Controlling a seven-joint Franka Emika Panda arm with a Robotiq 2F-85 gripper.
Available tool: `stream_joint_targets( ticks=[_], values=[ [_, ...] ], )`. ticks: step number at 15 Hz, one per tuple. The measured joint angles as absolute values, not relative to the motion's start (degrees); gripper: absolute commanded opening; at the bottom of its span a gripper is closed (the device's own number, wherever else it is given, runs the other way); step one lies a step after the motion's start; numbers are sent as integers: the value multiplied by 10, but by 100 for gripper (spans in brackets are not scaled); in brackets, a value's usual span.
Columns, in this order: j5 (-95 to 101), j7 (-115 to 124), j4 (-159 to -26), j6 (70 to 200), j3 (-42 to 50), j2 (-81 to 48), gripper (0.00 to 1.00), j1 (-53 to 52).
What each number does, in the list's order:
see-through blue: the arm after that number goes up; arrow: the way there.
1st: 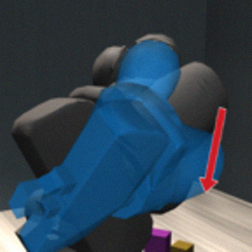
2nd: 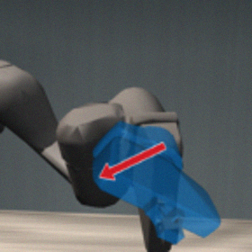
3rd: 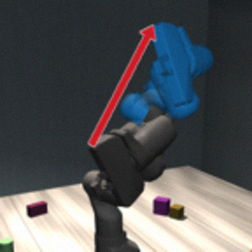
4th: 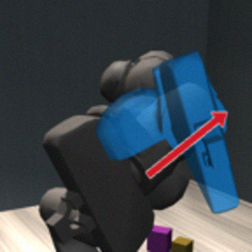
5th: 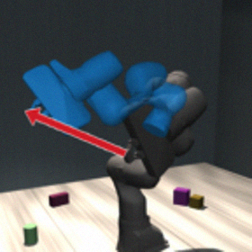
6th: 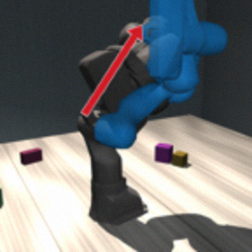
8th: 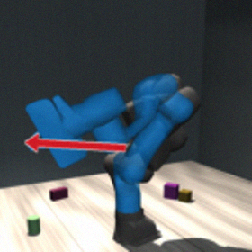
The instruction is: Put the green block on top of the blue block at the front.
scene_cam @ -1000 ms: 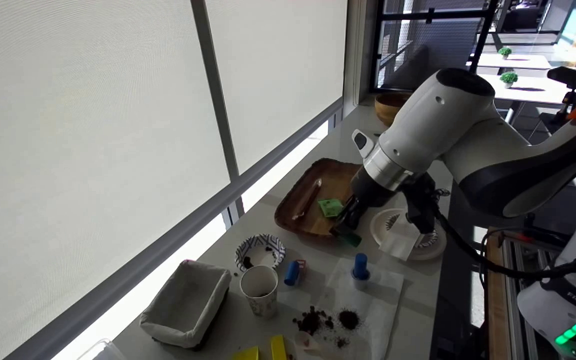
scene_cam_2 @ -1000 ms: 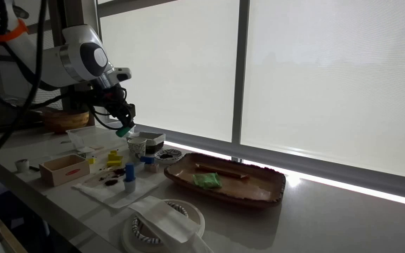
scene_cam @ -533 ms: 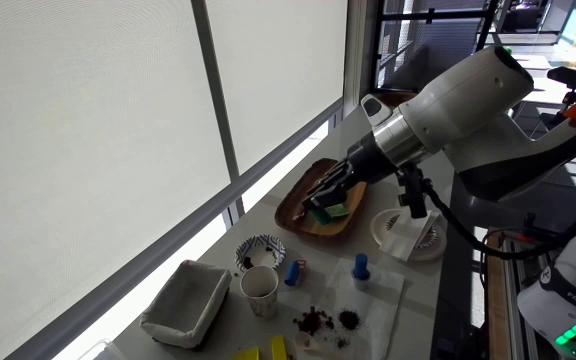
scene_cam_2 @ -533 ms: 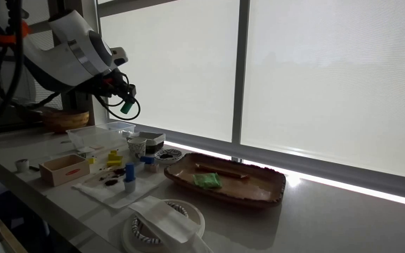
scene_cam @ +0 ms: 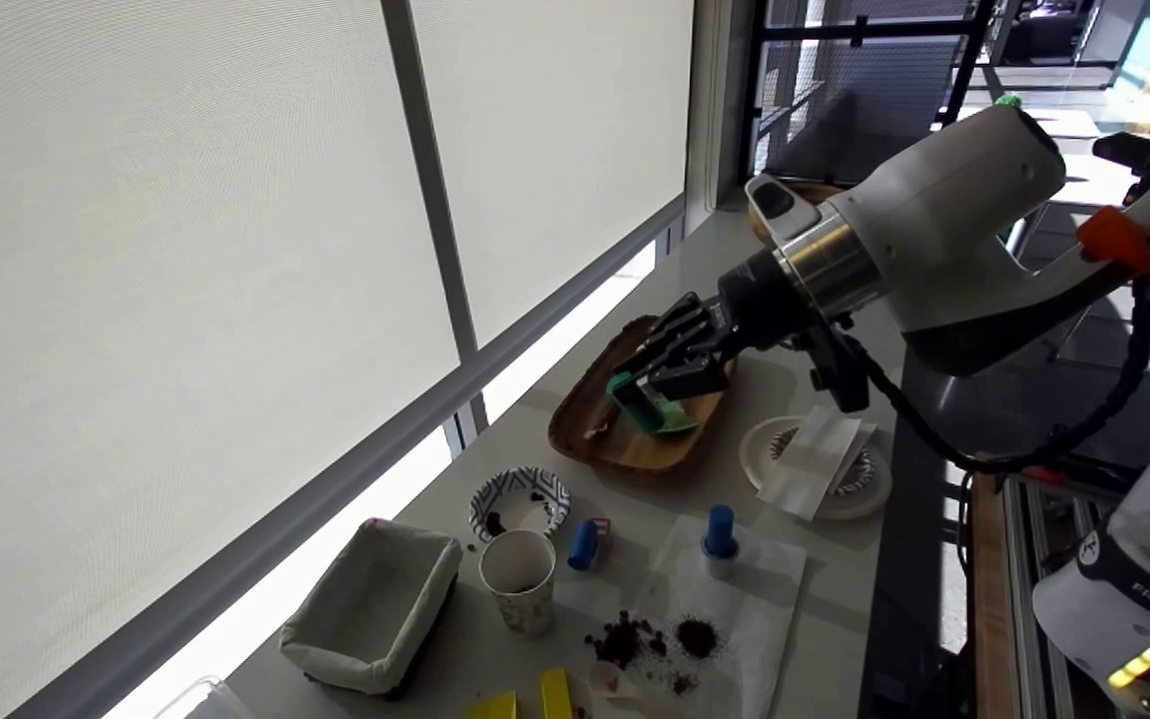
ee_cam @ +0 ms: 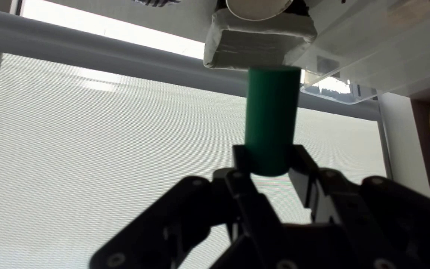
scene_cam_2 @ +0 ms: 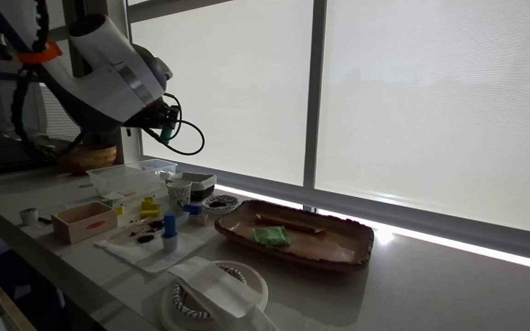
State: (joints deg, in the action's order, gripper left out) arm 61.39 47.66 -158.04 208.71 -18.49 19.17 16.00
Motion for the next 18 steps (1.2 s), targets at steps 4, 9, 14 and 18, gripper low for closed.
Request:
stream_joint_targets(
  ticks=[4,9,14,18],
  values=[
    [614,477,-1579,2087,-183,192,33,157],
    [616,474,-1578,2088,-181,188,8,163],
    [618,455,-1579,2216,-171,145,8,253],
    [647,395,-1580,2337,-160,81,8,312]
  ],
)
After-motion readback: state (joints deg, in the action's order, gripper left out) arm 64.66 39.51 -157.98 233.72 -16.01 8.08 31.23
